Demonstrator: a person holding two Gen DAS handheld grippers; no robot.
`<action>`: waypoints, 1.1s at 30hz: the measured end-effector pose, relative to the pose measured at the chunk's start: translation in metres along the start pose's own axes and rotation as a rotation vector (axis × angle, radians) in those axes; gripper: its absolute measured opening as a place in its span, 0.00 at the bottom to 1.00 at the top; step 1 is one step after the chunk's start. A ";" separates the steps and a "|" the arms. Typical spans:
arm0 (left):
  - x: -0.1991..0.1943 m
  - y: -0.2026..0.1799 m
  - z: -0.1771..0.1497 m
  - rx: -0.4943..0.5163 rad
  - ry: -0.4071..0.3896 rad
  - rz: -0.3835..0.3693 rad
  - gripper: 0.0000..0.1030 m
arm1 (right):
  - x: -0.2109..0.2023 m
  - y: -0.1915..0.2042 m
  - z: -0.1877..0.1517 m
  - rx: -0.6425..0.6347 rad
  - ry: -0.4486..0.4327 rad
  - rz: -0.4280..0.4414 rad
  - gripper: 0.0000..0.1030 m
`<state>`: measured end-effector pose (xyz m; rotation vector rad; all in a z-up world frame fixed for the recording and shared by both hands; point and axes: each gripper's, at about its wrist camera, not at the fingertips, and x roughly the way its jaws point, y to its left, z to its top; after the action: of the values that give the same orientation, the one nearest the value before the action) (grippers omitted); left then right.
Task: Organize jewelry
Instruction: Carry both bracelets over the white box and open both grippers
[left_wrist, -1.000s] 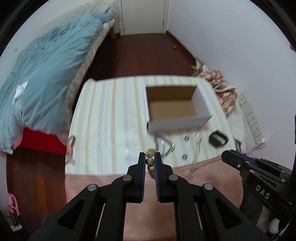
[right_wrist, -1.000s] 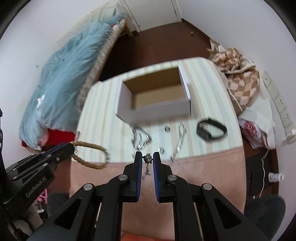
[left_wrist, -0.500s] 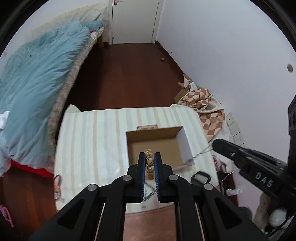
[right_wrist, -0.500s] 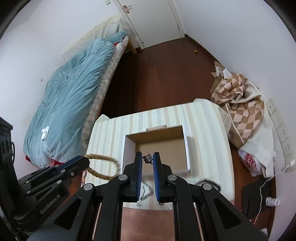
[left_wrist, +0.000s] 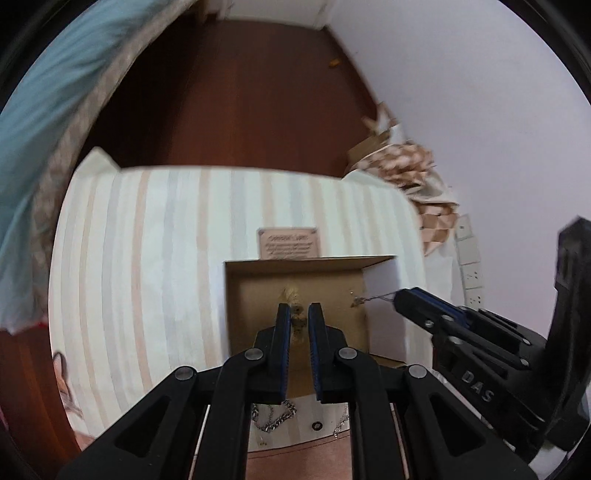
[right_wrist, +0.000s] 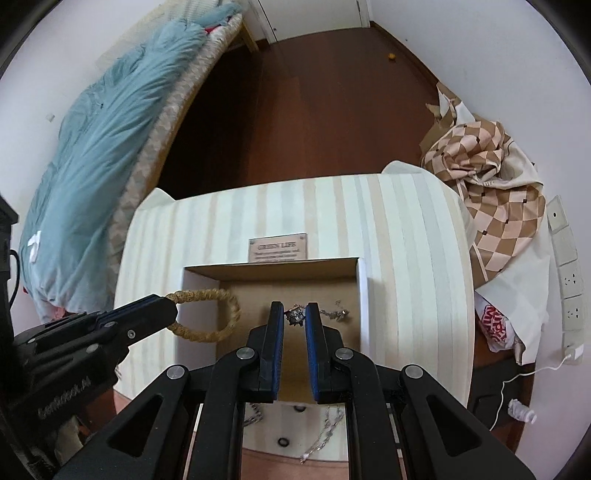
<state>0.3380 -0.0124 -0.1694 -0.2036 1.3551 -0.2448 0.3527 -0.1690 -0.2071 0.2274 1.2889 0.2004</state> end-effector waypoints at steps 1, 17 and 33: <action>0.001 0.001 0.001 -0.006 0.005 -0.005 0.08 | 0.003 -0.003 0.002 0.008 0.018 0.006 0.12; -0.025 0.014 -0.019 0.035 -0.188 0.310 1.00 | -0.007 -0.003 -0.022 -0.070 -0.009 -0.195 0.88; -0.061 0.011 -0.082 0.057 -0.301 0.384 1.00 | -0.041 0.013 -0.080 -0.069 -0.101 -0.265 0.88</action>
<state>0.2462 0.0155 -0.1324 0.0679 1.0606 0.0689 0.2645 -0.1637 -0.1864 0.0064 1.1962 0.0071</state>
